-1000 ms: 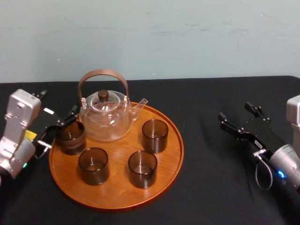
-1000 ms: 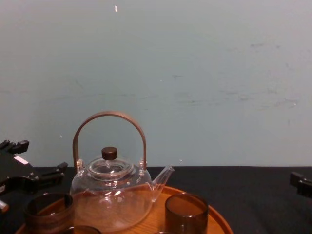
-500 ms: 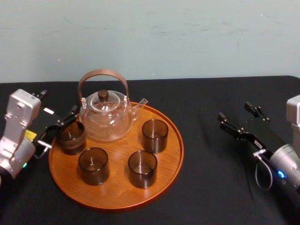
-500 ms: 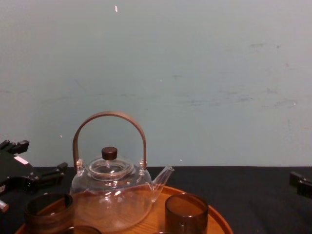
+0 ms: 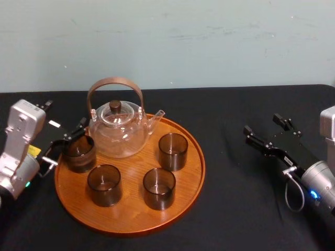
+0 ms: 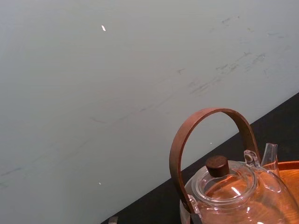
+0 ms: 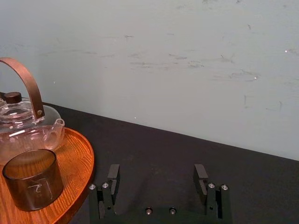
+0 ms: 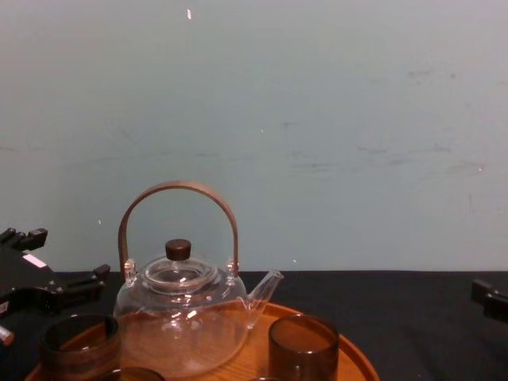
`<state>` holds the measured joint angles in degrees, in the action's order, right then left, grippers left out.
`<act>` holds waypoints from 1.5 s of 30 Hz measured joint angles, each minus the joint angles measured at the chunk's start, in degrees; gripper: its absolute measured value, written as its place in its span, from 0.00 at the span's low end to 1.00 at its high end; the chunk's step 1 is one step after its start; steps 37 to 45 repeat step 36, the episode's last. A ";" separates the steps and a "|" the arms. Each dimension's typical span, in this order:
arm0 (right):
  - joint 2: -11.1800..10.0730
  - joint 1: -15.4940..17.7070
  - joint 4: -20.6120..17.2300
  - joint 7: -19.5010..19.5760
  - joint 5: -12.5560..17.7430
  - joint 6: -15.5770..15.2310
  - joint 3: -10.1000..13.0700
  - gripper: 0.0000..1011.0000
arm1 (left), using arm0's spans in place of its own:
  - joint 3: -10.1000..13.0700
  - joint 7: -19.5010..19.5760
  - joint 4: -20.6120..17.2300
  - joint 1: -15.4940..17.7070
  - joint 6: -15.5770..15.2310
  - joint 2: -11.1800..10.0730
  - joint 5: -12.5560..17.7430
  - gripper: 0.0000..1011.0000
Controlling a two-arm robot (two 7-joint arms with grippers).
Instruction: Pick up the glass from the table and place it on the tray.
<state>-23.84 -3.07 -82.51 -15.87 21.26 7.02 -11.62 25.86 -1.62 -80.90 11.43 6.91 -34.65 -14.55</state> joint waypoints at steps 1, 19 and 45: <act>0.00 0.00 0.00 0.00 0.00 0.00 0.00 0.99 | 0.00 0.00 0.00 0.00 0.00 0.00 0.00 0.99; 0.00 0.00 0.00 0.00 0.00 0.00 0.00 0.99 | 0.00 0.00 0.00 0.00 0.00 0.00 0.00 0.99; 0.00 0.00 0.00 0.00 0.00 0.00 0.00 0.99 | 0.00 0.00 0.00 0.00 0.00 0.00 0.00 0.99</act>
